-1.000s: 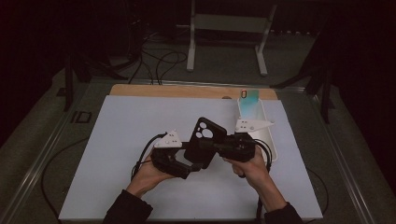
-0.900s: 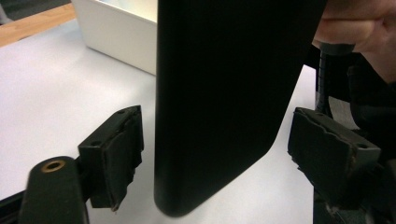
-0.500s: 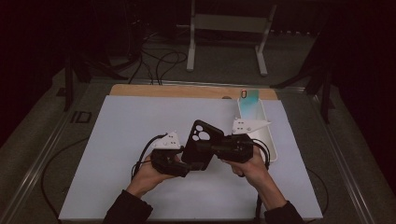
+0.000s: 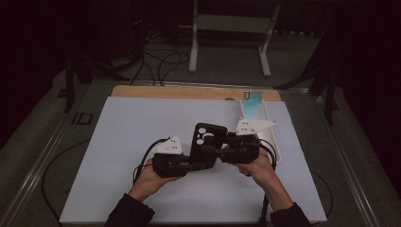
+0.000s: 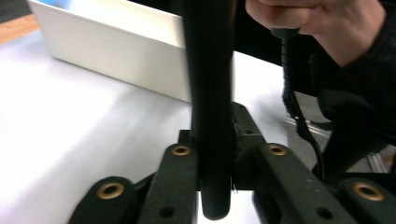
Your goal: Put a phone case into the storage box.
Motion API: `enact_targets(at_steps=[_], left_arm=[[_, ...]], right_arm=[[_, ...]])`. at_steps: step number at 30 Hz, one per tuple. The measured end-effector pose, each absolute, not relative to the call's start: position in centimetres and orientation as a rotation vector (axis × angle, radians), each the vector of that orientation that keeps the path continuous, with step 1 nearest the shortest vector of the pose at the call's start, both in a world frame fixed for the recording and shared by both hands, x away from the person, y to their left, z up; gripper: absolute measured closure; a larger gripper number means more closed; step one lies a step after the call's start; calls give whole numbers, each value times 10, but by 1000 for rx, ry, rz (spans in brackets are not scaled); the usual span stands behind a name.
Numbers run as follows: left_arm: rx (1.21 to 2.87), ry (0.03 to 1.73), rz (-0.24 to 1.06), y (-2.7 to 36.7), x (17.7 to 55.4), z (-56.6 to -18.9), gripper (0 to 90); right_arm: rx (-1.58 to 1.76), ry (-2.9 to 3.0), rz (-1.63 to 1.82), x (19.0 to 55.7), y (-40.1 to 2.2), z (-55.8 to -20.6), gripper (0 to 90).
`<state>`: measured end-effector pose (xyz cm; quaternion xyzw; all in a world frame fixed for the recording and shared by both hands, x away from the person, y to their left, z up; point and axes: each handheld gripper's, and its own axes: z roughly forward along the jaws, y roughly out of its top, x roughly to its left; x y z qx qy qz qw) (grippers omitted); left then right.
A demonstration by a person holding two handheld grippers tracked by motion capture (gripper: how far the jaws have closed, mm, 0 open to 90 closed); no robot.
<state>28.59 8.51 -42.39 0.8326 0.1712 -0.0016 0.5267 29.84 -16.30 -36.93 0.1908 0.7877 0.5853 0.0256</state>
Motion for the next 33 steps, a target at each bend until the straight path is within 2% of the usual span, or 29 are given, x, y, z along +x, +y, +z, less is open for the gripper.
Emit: enact_targets(at_steps=[7,11,14,23,33], left_arm=[[1983,419,36,84,285,-425,850],[1986,425,67,84,284,-423,855],[1979,436,83,86,284,-422,855],[1959,547,173,94,288,-420,855],[1948,642,257,95,288,-426,855]], right_arm=[[606,2430,1808,300,-160,-371,484],[653,2428,1757,301,-158,-375,374],[675,2419,1733,302,-158,-376,351],[792,2357,1674,302,-163,-377,164],[893,2293,1591,300,-160,-374,83]])
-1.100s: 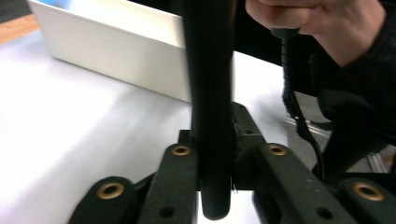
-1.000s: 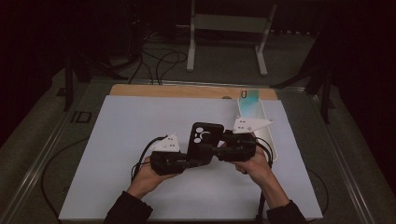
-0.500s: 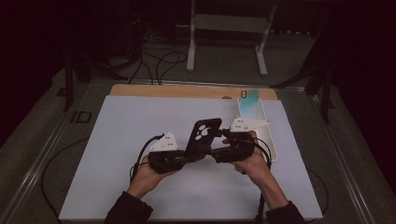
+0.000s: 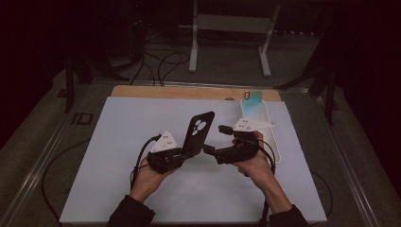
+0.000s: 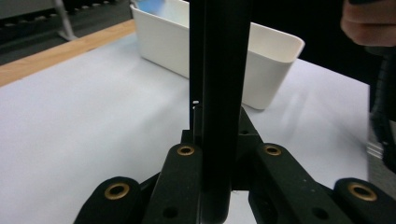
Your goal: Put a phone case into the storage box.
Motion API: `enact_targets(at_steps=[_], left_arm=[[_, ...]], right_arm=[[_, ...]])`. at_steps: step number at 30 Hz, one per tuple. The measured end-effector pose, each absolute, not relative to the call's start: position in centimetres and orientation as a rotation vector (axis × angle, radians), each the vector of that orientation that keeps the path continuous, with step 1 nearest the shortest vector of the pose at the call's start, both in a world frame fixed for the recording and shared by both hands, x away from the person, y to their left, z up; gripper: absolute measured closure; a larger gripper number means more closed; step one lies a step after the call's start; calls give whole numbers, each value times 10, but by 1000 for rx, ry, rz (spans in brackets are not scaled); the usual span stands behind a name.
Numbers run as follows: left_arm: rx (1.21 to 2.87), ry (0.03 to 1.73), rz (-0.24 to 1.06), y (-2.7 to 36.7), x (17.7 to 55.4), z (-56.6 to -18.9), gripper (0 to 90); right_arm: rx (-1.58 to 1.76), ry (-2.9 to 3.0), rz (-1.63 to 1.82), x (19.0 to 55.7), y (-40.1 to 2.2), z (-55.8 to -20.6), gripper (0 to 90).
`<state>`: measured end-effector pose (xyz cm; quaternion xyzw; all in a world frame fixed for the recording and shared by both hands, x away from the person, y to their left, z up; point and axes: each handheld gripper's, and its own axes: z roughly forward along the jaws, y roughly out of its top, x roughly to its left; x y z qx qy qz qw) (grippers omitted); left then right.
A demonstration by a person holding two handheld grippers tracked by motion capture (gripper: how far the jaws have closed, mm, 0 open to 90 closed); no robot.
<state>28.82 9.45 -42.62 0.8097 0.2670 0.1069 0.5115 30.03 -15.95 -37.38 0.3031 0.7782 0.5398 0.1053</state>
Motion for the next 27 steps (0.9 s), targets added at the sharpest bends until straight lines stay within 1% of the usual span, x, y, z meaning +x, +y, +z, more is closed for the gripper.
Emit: enact_targets(at_steps=[8,14,16,17,20,27], left_arm=[[1955,664,297,91,286,-430,855],[1968,663,299,86,284,-434,854],[1973,660,304,84,284,-435,854],[1973,661,303,83,283,-436,854],[1976,652,306,80,282,-437,854],[1977,656,317,75,279,-439,853]], right_arm=[[957,2221,1669,303,-159,-367,82],[996,2177,1710,304,-154,-362,84],[1005,2179,1716,305,-151,-361,91],[1016,2170,1719,305,-148,-361,126],[1037,2160,1715,305,-146,-361,138],[1071,2127,1742,306,-141,-363,125]])
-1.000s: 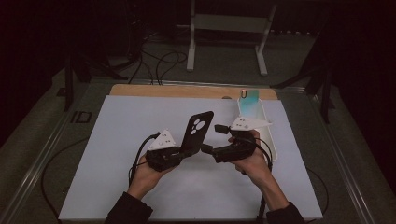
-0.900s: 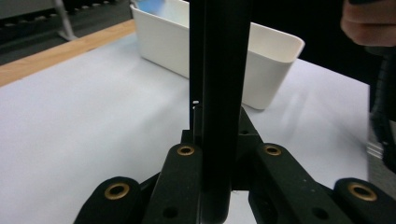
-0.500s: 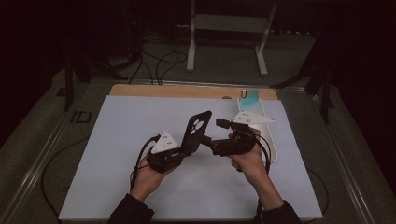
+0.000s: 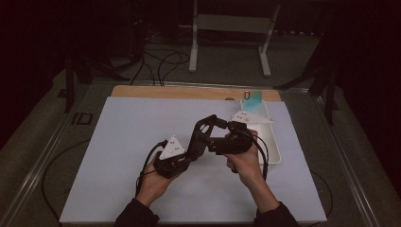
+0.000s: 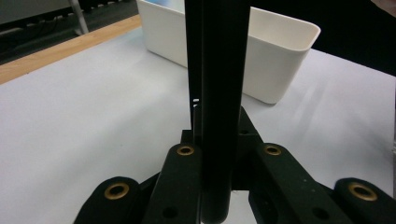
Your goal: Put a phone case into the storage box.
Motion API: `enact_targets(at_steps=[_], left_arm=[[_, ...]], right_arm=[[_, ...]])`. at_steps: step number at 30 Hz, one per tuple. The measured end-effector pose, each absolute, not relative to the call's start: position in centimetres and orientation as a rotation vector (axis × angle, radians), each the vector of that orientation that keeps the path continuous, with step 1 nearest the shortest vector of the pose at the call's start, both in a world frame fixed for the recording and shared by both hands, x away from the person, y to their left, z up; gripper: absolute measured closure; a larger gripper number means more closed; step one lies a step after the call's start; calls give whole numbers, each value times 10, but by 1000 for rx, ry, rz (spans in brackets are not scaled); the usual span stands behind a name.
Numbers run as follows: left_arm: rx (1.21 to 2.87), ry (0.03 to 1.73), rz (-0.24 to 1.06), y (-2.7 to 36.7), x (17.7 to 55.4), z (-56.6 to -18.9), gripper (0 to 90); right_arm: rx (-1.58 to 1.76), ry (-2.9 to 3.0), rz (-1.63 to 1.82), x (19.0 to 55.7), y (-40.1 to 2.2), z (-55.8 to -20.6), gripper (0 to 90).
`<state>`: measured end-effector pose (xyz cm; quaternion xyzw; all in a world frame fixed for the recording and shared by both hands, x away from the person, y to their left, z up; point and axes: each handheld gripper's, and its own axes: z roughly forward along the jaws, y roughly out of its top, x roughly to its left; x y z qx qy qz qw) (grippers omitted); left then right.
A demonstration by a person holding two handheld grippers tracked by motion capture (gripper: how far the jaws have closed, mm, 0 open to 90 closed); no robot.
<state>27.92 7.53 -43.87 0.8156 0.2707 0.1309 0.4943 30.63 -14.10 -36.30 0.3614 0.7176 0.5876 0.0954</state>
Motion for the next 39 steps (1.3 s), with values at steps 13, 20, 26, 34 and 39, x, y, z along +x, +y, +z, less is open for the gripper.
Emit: enact_targets(at_steps=[13,20,26,34,39], left_arm=[[1961,646,289,68,276,-443,851],[1966,640,281,67,276,-444,851],[1972,638,288,66,275,-445,851],[1980,646,306,65,275,-447,842],[1980,647,290,66,276,-446,752]], right_arm=[[1065,2090,1750,305,-134,-364,112],[1077,2080,1765,307,-133,-366,103],[1069,2091,1762,308,-133,-367,111],[1033,2097,1717,305,-132,-366,130],[1016,2099,1723,305,-131,-367,134]])
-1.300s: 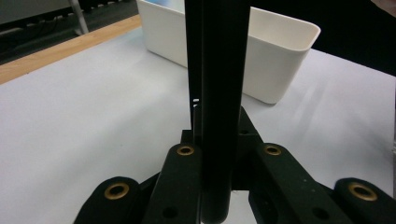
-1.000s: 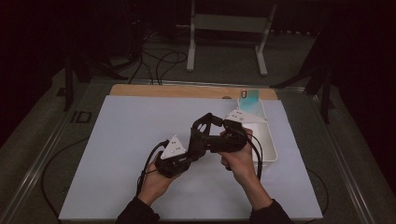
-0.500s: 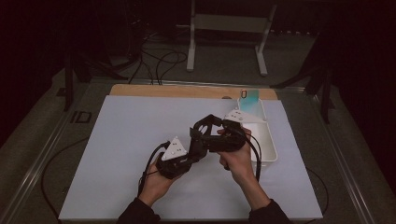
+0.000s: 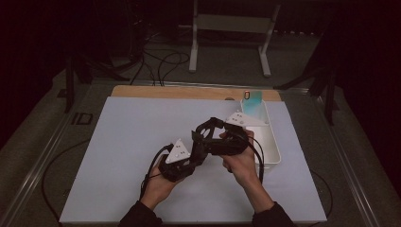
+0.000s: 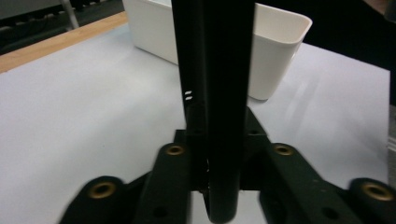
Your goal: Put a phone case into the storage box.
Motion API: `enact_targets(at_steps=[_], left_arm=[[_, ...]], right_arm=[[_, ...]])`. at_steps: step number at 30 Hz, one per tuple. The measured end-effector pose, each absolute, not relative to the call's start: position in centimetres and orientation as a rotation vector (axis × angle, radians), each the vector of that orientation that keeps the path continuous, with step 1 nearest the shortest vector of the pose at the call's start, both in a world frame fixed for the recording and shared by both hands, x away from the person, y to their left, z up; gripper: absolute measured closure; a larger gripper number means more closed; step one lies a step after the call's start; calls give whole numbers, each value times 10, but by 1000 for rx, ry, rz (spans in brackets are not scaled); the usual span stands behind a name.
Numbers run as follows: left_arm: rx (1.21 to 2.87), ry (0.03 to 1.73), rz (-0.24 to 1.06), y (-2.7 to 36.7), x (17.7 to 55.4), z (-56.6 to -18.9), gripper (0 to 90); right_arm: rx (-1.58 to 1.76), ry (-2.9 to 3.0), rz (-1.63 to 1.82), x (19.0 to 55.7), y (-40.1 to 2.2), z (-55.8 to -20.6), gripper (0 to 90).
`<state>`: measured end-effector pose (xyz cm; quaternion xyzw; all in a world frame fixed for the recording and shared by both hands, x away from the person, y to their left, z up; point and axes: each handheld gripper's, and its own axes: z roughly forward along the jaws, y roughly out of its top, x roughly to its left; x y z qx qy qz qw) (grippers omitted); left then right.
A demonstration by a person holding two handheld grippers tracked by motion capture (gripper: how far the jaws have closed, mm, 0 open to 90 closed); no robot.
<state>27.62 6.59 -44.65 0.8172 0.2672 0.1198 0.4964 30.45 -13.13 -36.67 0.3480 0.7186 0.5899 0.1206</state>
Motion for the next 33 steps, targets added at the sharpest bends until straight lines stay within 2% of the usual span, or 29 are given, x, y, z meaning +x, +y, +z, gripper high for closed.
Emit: enact_targets(at_steps=[3,6,8,10,11,14,16,20,33], left_arm=[[1976,653,290,69,276,-445,629],[1972,659,299,72,276,-443,549],[1972,676,311,74,276,-442,445],[1970,698,340,76,276,-442,285],[1969,703,346,77,276,-441,285],[1960,726,370,81,276,-439,167],[1947,740,376,84,276,-439,143],[1944,756,389,92,277,-437,24],[1904,795,465,124,278,-438,0]], right_arm=[[1016,2094,1719,305,-131,-367,135],[1017,2099,1713,305,-131,-367,135],[1019,2097,1709,305,-131,-367,135],[1017,2098,1701,305,-131,-368,135],[1017,2098,1701,305,-131,-368,135],[1016,2099,1697,306,-130,-368,135],[1016,2099,1691,306,-131,-367,135],[1013,2097,1685,306,-132,-367,134],[1006,2090,1670,307,-134,-366,135]])
